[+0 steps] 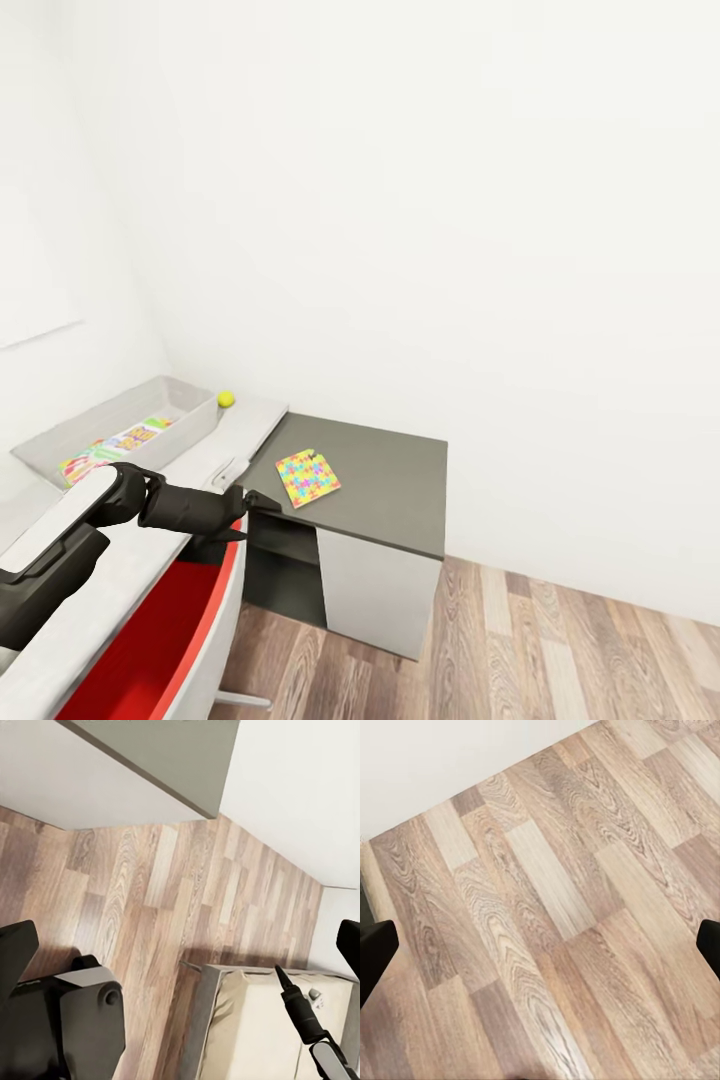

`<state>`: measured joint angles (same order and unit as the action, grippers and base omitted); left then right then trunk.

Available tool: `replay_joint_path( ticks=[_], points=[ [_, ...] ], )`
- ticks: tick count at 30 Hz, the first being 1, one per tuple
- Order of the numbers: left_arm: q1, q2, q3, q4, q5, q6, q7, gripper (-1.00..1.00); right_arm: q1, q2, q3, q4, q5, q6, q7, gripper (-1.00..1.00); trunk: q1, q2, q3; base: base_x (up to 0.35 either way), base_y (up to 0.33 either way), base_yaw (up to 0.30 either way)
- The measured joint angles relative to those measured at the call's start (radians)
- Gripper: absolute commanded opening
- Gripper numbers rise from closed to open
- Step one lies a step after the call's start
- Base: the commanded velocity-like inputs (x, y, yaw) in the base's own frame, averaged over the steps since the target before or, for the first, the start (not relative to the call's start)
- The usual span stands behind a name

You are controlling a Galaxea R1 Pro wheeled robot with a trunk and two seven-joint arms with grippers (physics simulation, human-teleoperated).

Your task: Put all the toys in the child's room - the three board games (two on the bed and one on the table), the two jigsaw puzzles on the table, and the tennis ball on the table - inside the toy box on the table in the child's room.

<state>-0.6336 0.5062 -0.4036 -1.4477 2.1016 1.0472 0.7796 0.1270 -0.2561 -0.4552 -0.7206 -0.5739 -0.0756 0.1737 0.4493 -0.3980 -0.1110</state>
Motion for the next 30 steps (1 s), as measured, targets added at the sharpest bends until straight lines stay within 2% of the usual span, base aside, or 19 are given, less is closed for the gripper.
replay_joint_path(
  ticks=[8, 30],
  points=[
    [0.000, 0.000, 0.000, 0.000, 0.000, 0.000, 0.000, 1.00, 0.000, 0.000, 0.000, 0.000, 0.000, 0.000, 0.000, 1.00, 0.000, 0.000, 0.009, 0.000, 0.000, 0.053],
    [0.000, -0.001, 0.000, 0.000, 0.000, 0.000, 0.001, 1.00, 0.000, 0.000, -0.003, 0.000, -0.001, 0.000, 0.001, 1.00, 0.000, 0.000, 0.010, 0.000, 0.000, -0.013]
  ],
)
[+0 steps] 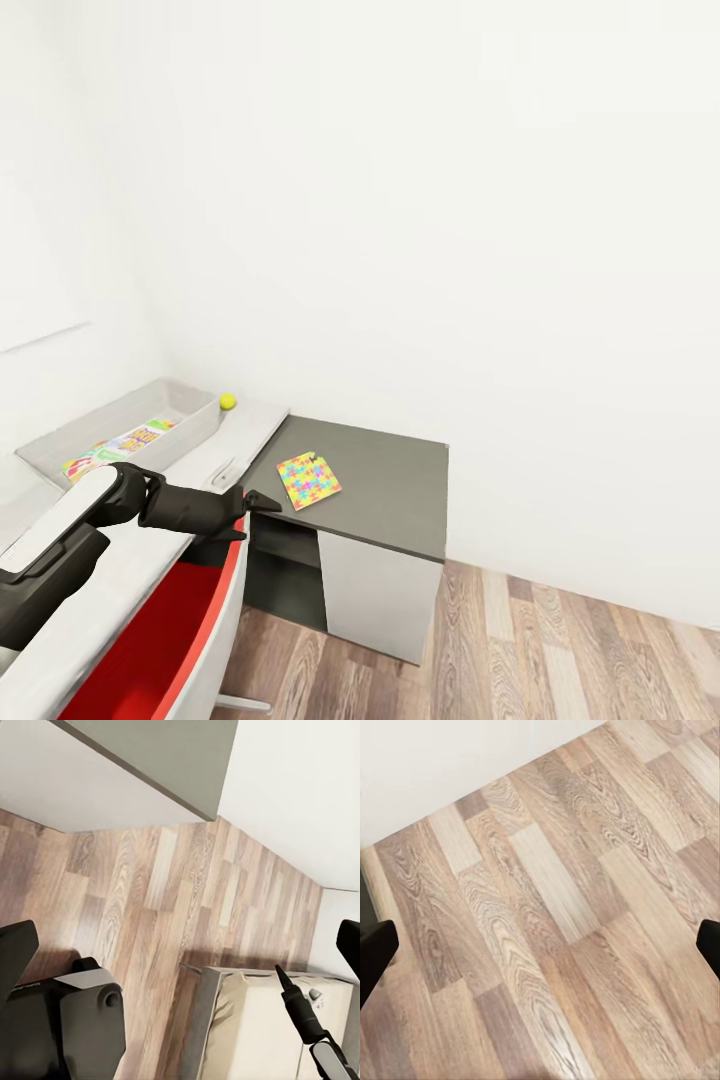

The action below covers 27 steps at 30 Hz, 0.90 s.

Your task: Put all the toys in the child's room - the three board games (two on the bed and one on the table), the two jigsaw puzzles on the table, and the tennis ball on the table - inside the toy box on the table in the child's room.

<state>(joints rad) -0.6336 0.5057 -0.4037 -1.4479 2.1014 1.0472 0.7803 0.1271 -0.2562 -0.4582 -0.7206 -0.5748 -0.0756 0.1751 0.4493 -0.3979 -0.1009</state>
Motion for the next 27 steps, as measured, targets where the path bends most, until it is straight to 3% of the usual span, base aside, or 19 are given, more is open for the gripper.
replay_joint_path(
  ticks=[9, 16, 27],
  points=[
    [0.000, 0.000, 0.000, 0.000, 0.000, 0.000, 0.000, 1.00, 0.000, 0.000, 0.000, 0.000, 0.001, 0.000, 0.000, 1.00, 0.000, 0.000, 0.003, 0.080, 0.000, -0.173],
    [0.000, 0.000, 0.000, 0.000, 0.000, 0.000, 0.000, 1.00, 0.000, 0.000, 0.000, 0.000, 0.002, 0.000, 0.000, 1.00, 0.000, 0.000, 0.003, 0.208, 0.000, -0.018],
    [0.000, 0.000, 0.000, 0.000, 0.000, 0.000, 0.000, 1.00, 0.000, 0.000, 0.000, -0.001, 0.002, 0.000, 0.001, 1.00, 0.000, 0.000, 0.003, 0.014, 0.000, -0.001]
  ],
)
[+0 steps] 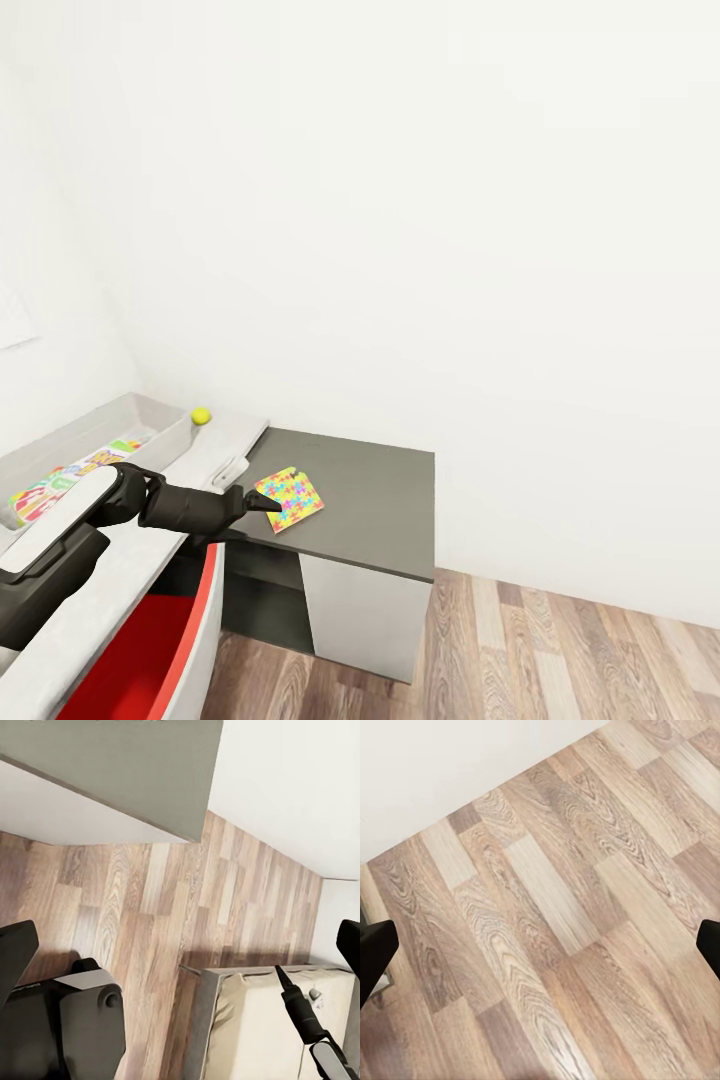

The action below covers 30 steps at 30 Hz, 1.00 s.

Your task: Put all the toys in the child's room - the three board games (two on the bed and one on the table), the two jigsaw puzzles on the table, and the tennis ball on the table - inside the toy box on the table in the child's room.

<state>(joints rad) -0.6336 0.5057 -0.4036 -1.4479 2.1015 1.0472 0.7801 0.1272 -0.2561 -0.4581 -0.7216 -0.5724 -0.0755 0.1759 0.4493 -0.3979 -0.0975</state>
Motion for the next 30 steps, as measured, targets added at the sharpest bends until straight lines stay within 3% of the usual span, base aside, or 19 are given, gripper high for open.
replay_joint_path(
  ticks=[7, 16, 30],
  points=[
    [0.000, 0.000, 0.000, 0.000, 0.000, 0.000, 0.000, 1.00, 0.000, 0.000, 0.000, 0.000, 0.000, 0.000, -0.001, 1.00, 0.000, 0.000, 0.000, 0.055, 0.000, -0.020],
    [0.000, 0.000, 0.000, 0.000, 0.000, 0.000, 0.001, 1.00, 0.000, 0.000, 0.000, 0.000, -0.001, 0.000, -0.001, 1.00, 0.000, 0.000, 0.003, 0.144, 0.000, -0.183],
    [0.000, 0.000, 0.000, 0.000, 0.000, 0.000, 0.001, 1.00, 0.000, 0.000, 0.001, 0.000, 0.001, 0.000, -0.001, 1.00, 0.000, 0.000, 0.003, 0.005, 0.000, -0.013]
  ],
)
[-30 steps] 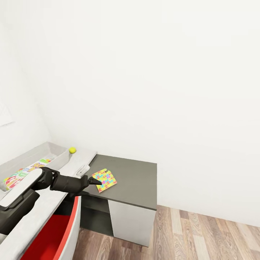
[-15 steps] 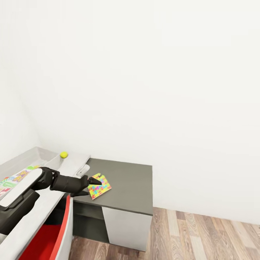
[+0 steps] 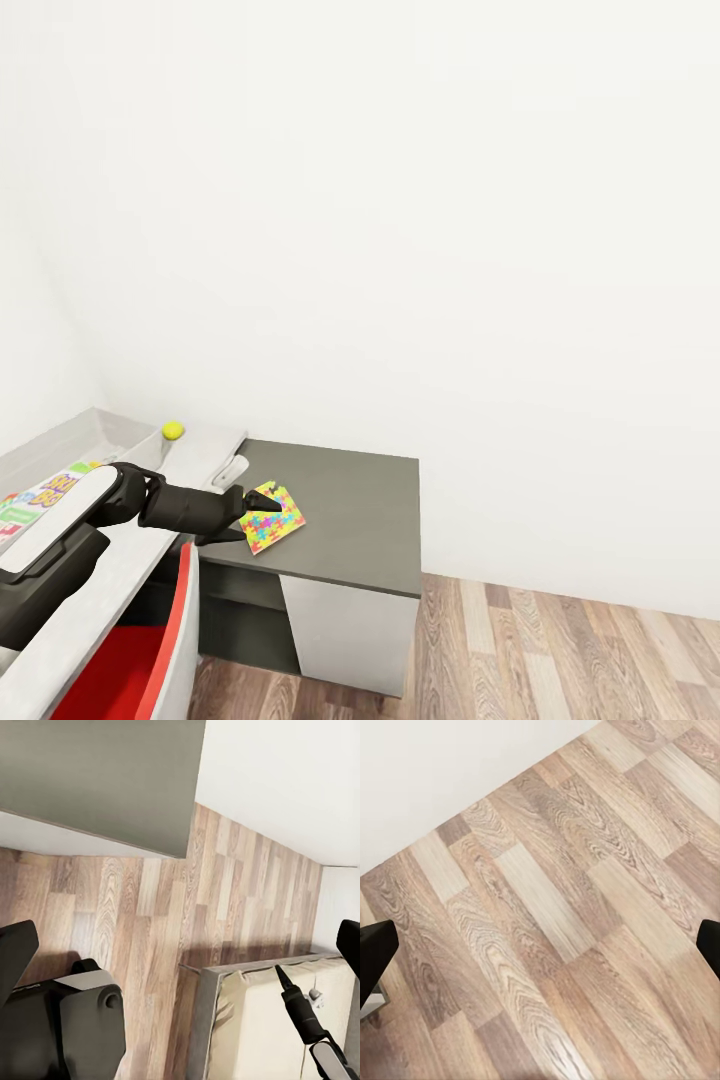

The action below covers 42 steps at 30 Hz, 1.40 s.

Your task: Put all the toys in the child's room - the three board games (two on the bed and one on the table), the two jigsaw puzzles on the table, and the tennis ball on the table - inside the toy box on the table in the child's room.

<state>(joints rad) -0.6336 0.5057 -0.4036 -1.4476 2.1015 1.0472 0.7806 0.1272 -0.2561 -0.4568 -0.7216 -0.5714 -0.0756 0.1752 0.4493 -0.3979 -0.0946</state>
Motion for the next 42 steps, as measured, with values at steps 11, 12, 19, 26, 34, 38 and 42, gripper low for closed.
replay_joint_path(
  ticks=[11, 12, 19, 26, 34, 38, 42],
  points=[
    [0.000, 0.000, 0.001, 0.000, -0.001, 0.000, 0.000, 1.00, 0.000, 0.000, 0.000, 0.000, 0.001, 0.000, 0.000, 1.00, 0.000, 0.000, 0.000, 0.000, 0.000, 0.000],
    [0.000, 0.000, 0.001, 0.000, -0.001, 0.000, 0.000, 1.00, 0.000, 0.000, 0.000, 0.000, 0.001, 0.000, 0.000, 1.00, 0.000, 0.000, 0.000, 0.000, 0.000, 0.000],
    [-0.003, 0.000, 0.013, 0.001, -0.023, 0.000, 0.003, 1.00, 0.000, 0.000, 0.000, 0.000, 0.000, 0.001, -0.001, 1.00, 0.000, 0.000, 0.000, 0.000, 0.000, 0.000],
    [-0.026, -0.008, 0.024, 0.010, -0.113, -0.009, 0.042, 1.00, -0.003, -0.002, 0.001, -0.008, 0.000, 0.019, -0.037, 1.00, 0.000, 0.000, 0.000, 0.000, 0.000, 0.000],
    [-0.136, -0.057, 0.028, 0.073, -0.200, -0.014, 0.215, 1.00, -0.053, 0.002, 0.003, -0.144, -0.006, 0.304, -0.131, 1.00, 0.000, 0.000, 0.000, 0.000, 0.000, 0.000],
    [-0.202, -0.089, 0.025, 0.186, -0.227, -0.011, 0.269, 1.00, -0.071, 0.046, 0.002, -0.181, -0.001, 0.387, -0.264, 1.00, 0.000, 0.000, 0.000, 0.000, 0.000, 0.000],
    [-0.232, -0.128, 0.023, 0.269, -0.320, -0.005, 0.291, 1.00, -0.086, 0.106, 0.040, -0.208, 0.004, 0.377, -0.337, 1.00, 0.000, 0.000, 0.000, 0.000, 0.000, 0.000]
  ],
)
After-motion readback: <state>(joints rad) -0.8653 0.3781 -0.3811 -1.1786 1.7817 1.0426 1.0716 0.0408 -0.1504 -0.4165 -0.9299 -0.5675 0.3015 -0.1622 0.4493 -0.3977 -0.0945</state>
